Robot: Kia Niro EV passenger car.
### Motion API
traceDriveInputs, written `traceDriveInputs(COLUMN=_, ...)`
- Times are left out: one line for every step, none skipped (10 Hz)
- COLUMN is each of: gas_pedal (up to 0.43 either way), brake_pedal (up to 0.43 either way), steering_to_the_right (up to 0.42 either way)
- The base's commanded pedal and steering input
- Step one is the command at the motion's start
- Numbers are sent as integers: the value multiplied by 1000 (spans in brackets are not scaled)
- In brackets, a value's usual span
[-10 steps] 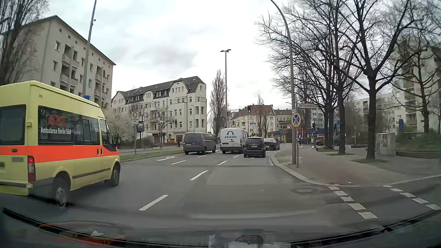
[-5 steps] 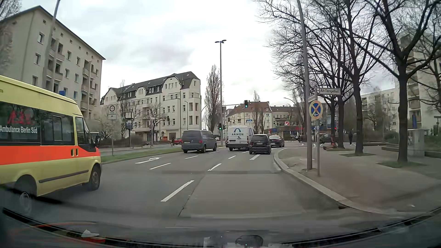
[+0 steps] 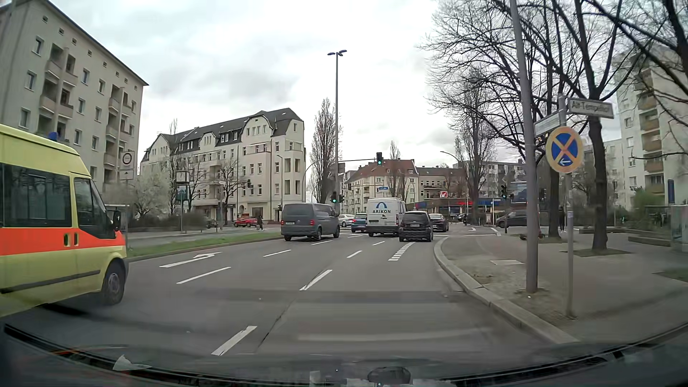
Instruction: Follow the waypoints while adhering to traffic rules and regulations
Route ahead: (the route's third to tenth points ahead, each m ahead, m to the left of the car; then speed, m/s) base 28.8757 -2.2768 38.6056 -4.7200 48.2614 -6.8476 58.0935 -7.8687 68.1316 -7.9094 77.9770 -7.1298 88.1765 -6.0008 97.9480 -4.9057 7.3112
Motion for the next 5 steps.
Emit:
traceDriveInputs(gas_pedal=47, brake_pedal=12, steering_to_the_right=28)
traceDriveInputs(gas_pedal=59, brake_pedal=12, steering_to_the_right=35)
traceDriveInputs(gas_pedal=59, brake_pedal=12, steering_to_the_right=36)
traceDriveInputs(gas_pedal=67, brake_pedal=12, steering_to_the_right=36)
traceDriveInputs(gas_pedal=67, brake_pedal=12, steering_to_the_right=36)
